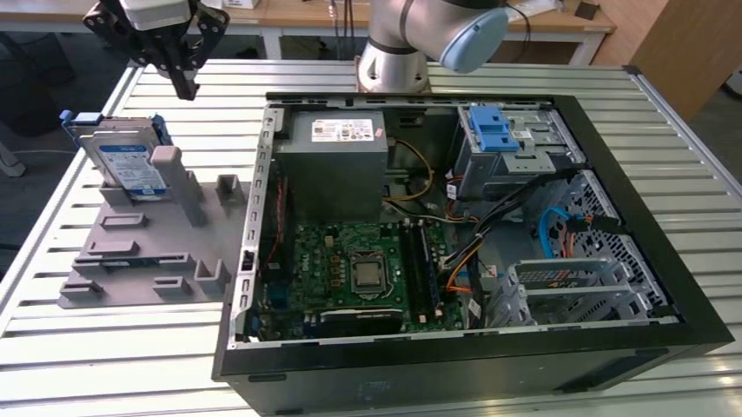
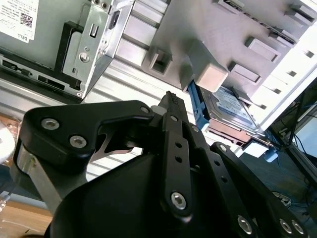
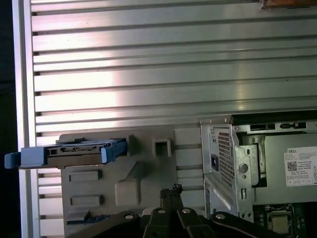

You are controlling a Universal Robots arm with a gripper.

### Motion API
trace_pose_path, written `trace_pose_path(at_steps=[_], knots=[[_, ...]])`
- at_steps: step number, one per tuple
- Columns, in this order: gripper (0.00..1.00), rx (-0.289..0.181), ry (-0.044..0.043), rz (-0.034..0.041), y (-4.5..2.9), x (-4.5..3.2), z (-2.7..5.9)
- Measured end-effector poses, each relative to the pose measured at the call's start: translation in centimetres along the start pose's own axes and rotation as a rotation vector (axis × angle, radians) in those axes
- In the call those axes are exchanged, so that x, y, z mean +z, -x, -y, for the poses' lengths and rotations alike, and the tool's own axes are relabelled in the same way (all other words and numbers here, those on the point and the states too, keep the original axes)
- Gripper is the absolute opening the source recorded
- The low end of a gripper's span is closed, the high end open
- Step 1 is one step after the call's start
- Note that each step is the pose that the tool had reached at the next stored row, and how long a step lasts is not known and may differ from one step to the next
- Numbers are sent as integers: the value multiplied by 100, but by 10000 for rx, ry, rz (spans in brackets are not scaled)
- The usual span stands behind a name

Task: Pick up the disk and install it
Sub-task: 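Reach for the disk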

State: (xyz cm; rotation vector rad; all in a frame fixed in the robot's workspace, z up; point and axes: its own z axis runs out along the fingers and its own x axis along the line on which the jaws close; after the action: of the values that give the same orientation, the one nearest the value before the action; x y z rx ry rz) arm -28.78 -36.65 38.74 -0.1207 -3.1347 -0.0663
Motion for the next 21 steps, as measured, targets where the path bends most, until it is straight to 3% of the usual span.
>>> trace_pose_path(at_steps=[21], knots=[[11,0,0,0,-407,23,-5]])
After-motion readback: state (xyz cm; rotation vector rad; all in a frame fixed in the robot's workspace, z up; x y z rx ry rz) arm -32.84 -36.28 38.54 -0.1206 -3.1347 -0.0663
